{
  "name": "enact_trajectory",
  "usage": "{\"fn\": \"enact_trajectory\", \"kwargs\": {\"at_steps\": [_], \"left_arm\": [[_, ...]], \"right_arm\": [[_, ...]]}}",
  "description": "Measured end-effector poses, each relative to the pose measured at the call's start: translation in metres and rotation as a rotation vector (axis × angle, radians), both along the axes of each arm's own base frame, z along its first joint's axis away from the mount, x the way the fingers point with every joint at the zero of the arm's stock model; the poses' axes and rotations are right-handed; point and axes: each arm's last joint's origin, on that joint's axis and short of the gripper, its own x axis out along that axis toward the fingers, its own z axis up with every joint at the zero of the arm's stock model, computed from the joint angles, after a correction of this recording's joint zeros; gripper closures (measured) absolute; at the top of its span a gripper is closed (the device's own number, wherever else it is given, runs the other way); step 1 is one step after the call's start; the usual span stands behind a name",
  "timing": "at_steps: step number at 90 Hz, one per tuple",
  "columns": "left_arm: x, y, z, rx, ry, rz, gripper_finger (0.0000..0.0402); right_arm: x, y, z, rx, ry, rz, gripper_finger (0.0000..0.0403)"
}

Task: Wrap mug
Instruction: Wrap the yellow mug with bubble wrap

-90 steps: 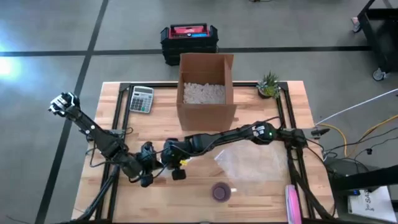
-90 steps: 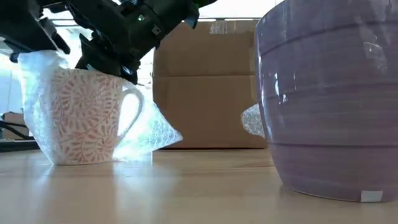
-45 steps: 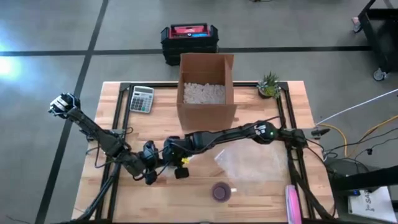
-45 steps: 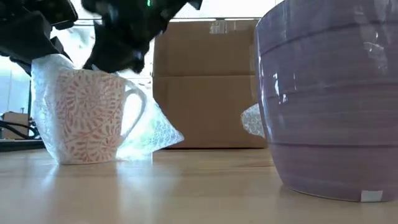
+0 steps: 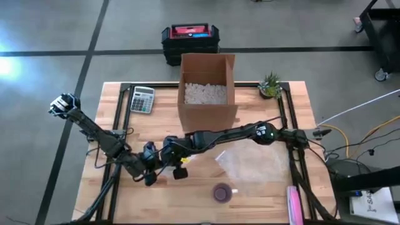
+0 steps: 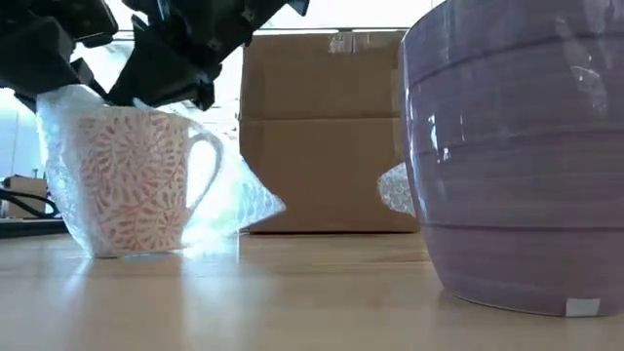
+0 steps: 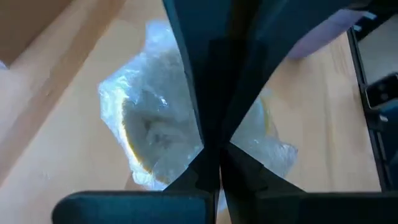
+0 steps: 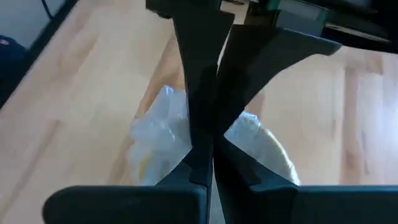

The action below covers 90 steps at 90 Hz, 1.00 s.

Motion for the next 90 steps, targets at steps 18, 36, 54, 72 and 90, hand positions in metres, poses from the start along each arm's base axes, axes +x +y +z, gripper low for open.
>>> {"fn": "enact_trajectory", "kwargs": {"at_steps": [18, 36, 54, 72, 90], "left_arm": [[-0.001, 0.0, 0.004, 0.0, 0.008, -0.005, 0.0402], [0.001, 0.0, 0.03, 0.028, 0.009, 0.002, 0.0402], [-0.008, -0.003, 0.056, -0.023, 0.127, -0.028, 0.0402], [-0.013, -0.018, 0.026, -0.064, 0.178, -0.042, 0.0402], [-0.002, -0.017, 0.018, 0.027, 0.046, -0.01, 0.0402]], "right_arm": [[0.0, -0.001, -0.015, 0.005, 0.048, -0.007, 0.0403], [-0.001, -0.001, -0.026, -0.003, 0.076, -0.008, 0.0403], [-0.003, -0.003, -0.03, -0.004, 0.089, -0.011, 0.0403], [-0.001, -0.005, -0.029, 0.001, 0.074, -0.013, 0.0403], [-0.002, -0.006, -0.028, 0.001, 0.071, -0.014, 0.0403]]}}
